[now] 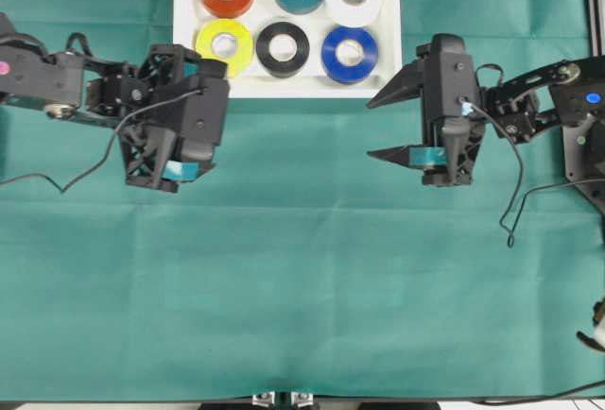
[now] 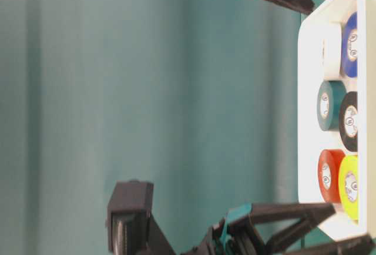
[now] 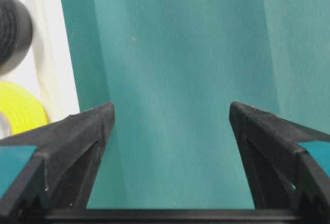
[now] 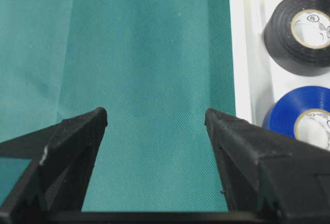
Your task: Put the tape alternately from left to right into the white case.
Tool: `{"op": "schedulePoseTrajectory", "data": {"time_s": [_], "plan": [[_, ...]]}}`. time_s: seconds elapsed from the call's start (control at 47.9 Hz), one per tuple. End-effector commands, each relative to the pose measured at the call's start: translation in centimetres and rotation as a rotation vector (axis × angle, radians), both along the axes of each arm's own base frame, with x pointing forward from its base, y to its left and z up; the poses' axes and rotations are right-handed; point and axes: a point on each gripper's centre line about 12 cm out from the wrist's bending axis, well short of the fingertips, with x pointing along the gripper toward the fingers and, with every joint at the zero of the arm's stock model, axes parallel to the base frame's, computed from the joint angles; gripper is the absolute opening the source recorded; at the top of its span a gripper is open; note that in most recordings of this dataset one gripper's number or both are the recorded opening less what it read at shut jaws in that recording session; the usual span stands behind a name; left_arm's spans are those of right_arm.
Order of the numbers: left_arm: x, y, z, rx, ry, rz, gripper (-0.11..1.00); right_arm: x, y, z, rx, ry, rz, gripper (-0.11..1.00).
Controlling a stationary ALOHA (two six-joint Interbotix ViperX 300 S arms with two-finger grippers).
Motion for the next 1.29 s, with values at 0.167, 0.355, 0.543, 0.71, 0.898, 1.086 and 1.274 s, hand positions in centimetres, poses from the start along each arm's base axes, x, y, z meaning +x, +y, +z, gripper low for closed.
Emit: {"op": "schedulePoseTrajectory", "data": {"time_s": [0.167,0.355,0.543,0.71,0.898,1.086,1.274], "plan": [[-1.0,0.0,1.5,-0.004,-0.089,0.004,0.47,-0.9,0.1,1.1,0.004,-0.043,0.002,0.82],[-2.0,0.0,1.8,-0.004,-0.135,0.006,0.47,-1.9,0.2,1.3,0.004,-0.057,0.002,0.82],[-3.0,0.0,1.8,-0.003,-0.172,0.008,0.47,-3.2,0.1,1.5,-0.002,-0.071,-0.002,0.82],[-3.9,0.3,2.0,0.0,-0.209,0.016,0.47,-4.3,-0.1,1.8,-0.014,-0.085,-0.019,0.82],[-4.8,0.7,2.0,0.002,-0.233,0.029,0.47,-5.6,-0.3,2.0,-0.027,-0.099,-0.038,0.82],[-5.8,1.0,1.9,0.003,-0.241,0.04,0.47,-6.6,-0.3,2.1,-0.029,-0.115,-0.04,0.82],[-6.7,1.2,2.0,0.005,-0.264,0.049,0.47,-7.5,-0.3,2.1,-0.027,-0.135,-0.037,0.82]]}}
